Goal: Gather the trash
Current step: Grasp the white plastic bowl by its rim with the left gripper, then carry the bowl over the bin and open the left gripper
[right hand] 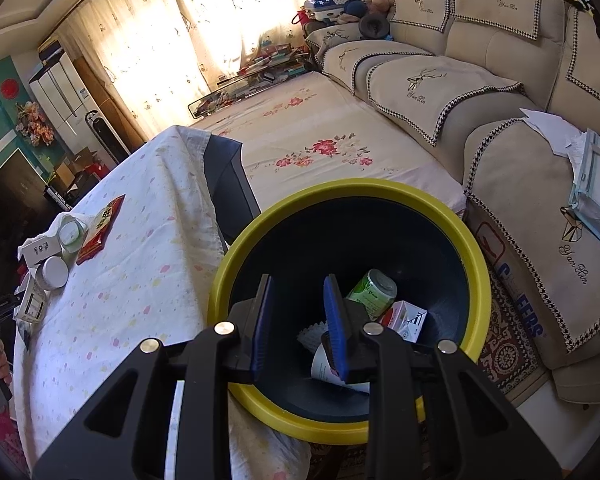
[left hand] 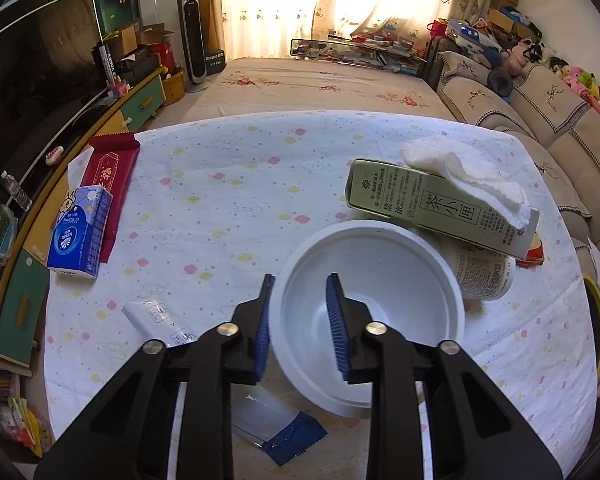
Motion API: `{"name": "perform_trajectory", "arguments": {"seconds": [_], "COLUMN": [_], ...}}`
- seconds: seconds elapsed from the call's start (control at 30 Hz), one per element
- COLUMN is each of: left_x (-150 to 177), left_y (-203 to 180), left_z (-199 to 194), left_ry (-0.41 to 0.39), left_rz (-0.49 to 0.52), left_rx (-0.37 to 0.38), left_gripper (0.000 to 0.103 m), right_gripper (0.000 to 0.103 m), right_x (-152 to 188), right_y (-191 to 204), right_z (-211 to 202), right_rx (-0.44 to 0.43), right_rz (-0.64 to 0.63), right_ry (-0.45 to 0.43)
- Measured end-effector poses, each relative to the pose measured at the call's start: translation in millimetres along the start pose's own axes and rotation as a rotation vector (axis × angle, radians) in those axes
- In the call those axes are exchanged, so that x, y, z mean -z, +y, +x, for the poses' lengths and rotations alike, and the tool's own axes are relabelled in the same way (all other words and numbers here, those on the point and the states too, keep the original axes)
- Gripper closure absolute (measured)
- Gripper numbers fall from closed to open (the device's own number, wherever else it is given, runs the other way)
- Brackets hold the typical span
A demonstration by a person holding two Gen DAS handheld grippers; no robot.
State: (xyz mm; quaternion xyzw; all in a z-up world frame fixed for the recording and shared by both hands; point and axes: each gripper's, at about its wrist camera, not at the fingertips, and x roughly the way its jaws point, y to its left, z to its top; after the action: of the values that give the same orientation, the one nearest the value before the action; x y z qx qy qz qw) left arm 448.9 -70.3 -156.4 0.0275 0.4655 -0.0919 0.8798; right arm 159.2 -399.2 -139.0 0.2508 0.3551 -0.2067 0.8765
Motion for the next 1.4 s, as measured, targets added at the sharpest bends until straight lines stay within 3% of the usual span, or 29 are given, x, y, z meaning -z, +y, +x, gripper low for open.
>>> {"name": "perform_trajectory", "arguments": {"seconds": [0.03, 0.33, 0.67, 0.87, 1.0, 1.13, 1.4], "left_x": [1, 10, 39, 59, 69, 80, 91], "left_y": [0, -1, -23, -70, -125, -191, -329], "left_z": [0, -15, -102, -151, -170, -175, -155], "left_ry": [-0.001, -0.034, -0.16, -0.208, -0.215, -0.199, -0.146], "left_rz": [0.004, 0.03, 0.068, 0.131, 0.198, 0.296, 0.474], "left_rx": [-0.009, -0.079, -0.068, 0.037, 0.159, 0.293, 0.44], "left_gripper": [0.088, 0.092, 0.095, 0.095, 0.095, 0.095, 0.095], "right_gripper": [0.078, 0.078, 0.078, 0.078, 0.078, 0.078, 0.078], "right_x": [0, 1, 4, 6, 6, 6, 4], "right_y": [0, 2, -1, -10, -23, -36, -74], "right_z": [0, -8, -15, -18, -24, -35, -56], "right_rx": [-0.001, -0.018, -0.052, -0.069, -0.072, -0.064, -0.02], "right_rz": [0.0, -0.004, -0.001, 0.011, 0.031, 0.047, 0.091], "right_ry": [0.0, -0.014, -0.028, -0.036, -0.055, -0.081, -0.13]}}
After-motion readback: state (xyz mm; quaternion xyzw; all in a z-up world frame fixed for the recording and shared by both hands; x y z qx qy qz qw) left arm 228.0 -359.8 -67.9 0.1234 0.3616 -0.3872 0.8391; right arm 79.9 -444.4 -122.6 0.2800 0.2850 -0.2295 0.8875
